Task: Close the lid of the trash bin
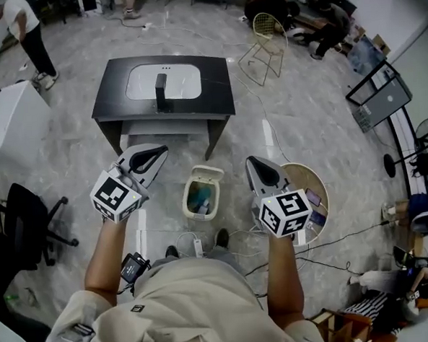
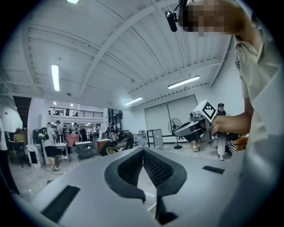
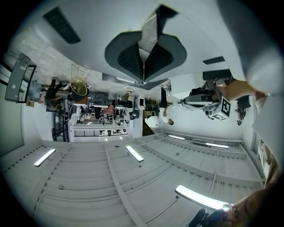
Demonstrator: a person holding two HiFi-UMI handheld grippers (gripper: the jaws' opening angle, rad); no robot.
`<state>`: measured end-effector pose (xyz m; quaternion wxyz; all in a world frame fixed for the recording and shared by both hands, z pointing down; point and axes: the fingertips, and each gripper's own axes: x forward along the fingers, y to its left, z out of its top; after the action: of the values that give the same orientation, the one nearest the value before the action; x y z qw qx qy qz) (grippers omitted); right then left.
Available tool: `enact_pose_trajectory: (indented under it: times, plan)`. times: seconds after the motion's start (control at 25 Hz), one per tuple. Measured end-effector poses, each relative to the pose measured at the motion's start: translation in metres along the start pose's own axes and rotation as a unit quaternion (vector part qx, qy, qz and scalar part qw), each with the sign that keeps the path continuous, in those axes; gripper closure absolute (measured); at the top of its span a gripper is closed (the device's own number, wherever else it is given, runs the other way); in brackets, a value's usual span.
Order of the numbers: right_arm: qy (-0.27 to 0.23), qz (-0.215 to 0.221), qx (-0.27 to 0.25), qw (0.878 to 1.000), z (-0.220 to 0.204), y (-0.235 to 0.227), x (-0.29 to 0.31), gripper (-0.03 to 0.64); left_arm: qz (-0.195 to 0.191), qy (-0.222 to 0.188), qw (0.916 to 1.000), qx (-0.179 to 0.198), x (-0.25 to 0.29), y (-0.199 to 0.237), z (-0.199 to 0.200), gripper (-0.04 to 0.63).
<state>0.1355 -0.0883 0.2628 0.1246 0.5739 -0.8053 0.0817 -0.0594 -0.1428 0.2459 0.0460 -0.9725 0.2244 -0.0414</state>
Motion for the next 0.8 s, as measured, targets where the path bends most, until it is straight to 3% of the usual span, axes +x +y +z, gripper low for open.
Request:
enact_pose_trajectory:
  times: [0.36, 0.8]
  plan:
    - [0.006, 0.085, -0.013, 0.996, 0.002, -0.043, 0.031, 0.591, 0.078, 0.035, 0.9963, -0.013, 0.02, -0.004, -0.007, 0.577]
    - [0.065, 0.148, 0.014, 0.987, -0.063, -0.072, 0.093, 0.591, 0.122, 0.088, 0.9866, -0.062, 0.037, -0.009, -0.066, 0.577]
